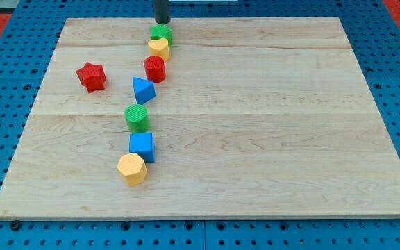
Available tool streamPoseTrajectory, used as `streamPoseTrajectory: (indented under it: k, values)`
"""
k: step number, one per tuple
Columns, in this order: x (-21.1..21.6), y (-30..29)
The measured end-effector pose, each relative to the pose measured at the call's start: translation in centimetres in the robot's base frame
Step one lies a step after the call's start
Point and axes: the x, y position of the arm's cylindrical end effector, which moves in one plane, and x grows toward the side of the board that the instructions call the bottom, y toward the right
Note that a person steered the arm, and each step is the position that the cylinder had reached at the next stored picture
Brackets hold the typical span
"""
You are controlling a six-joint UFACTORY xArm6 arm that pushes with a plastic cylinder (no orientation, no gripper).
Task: Move the red star above the green star
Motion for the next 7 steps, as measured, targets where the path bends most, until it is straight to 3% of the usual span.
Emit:
streamPoseTrajectory:
  k: [2,3,4,5,6,7]
  values:
    - [3.9,0.0]
    - [3.4,0.2]
    - [0.0,-4.5]
    - [2.1,-12.1]
    - [8.2,-18.9]
    - [15.8,-21.3]
